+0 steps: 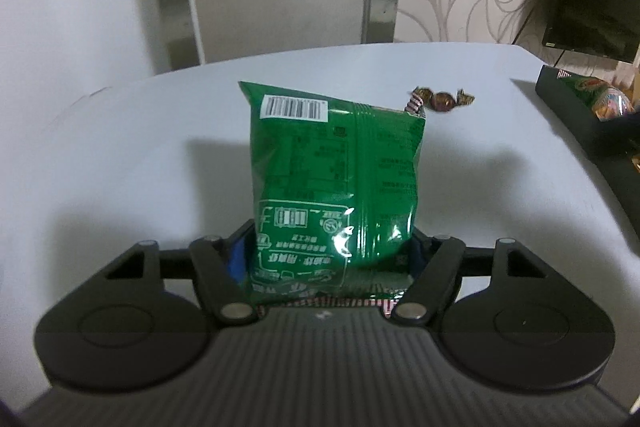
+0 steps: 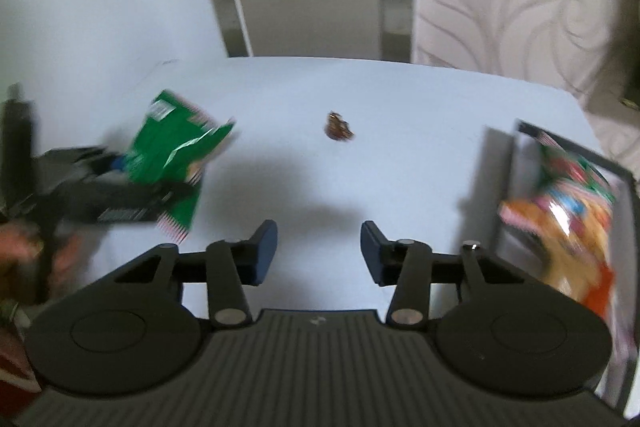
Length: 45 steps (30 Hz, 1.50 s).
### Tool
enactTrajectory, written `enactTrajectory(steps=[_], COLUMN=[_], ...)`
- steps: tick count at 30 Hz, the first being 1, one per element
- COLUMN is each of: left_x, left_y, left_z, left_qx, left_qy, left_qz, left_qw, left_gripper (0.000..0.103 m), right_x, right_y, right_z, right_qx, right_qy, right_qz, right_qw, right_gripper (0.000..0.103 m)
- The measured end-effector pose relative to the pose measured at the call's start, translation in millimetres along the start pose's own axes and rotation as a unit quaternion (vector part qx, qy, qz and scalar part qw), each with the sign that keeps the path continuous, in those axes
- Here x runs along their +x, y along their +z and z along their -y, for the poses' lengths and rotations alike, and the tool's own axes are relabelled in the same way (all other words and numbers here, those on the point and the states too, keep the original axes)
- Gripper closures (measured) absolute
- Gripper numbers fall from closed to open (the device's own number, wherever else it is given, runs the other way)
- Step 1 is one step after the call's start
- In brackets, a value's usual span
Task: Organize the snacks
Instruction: 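Position right gripper around the brown wrapped candy on the table, then close right gripper on the brown wrapped candy and lift it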
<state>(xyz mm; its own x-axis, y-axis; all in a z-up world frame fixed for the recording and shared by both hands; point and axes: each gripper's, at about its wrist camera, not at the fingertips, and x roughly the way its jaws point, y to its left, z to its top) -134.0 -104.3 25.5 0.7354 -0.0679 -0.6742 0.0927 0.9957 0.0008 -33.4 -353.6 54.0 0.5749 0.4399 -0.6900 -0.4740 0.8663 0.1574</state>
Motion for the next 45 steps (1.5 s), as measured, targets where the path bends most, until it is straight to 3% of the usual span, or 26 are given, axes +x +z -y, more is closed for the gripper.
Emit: enactTrajectory(steps=[5, 13, 20, 30, 45], left_x=[-13.3, -20.7, -20.3, -6.0, 4.5], left_y=[-12.8, -12.8, -10.4, -7.7, 0.1], left_z=[-5.7, 0.6, 4.5, -0.4, 12.3], left_qx=[-0.01, -0.002, 0.013, 0.005, 0.049], left_qy=[0.026, 0.052, 0.061, 0.045, 0.005], left_qz=[0.002, 0.013, 0.022, 0.005, 0.005], left_qw=[0.9996, 0.9985, 0.9978, 0.999, 0.9988], left_gripper=[0.023, 0.023, 0.023, 0.022, 0.023], right_x=[48.9, 117.5, 151.4, 129.8, 32.5], right_y=[37.7, 89.0, 99.5, 77.4, -23.9], right_z=[0.6, 12.2, 18.3, 17.2, -20.8], right_qx=[-0.026, -0.035, -0.051, -0.059, -0.025], right_qy=[-0.002, -0.018, -0.028, -0.021, -0.002], right_qz=[-0.011, -0.026, -0.055, -0.056, -0.052], right_qw=[1.0, 0.999, 0.997, 0.996, 0.998], right_gripper=[0.054, 0.055, 0.077, 0.08, 0.08])
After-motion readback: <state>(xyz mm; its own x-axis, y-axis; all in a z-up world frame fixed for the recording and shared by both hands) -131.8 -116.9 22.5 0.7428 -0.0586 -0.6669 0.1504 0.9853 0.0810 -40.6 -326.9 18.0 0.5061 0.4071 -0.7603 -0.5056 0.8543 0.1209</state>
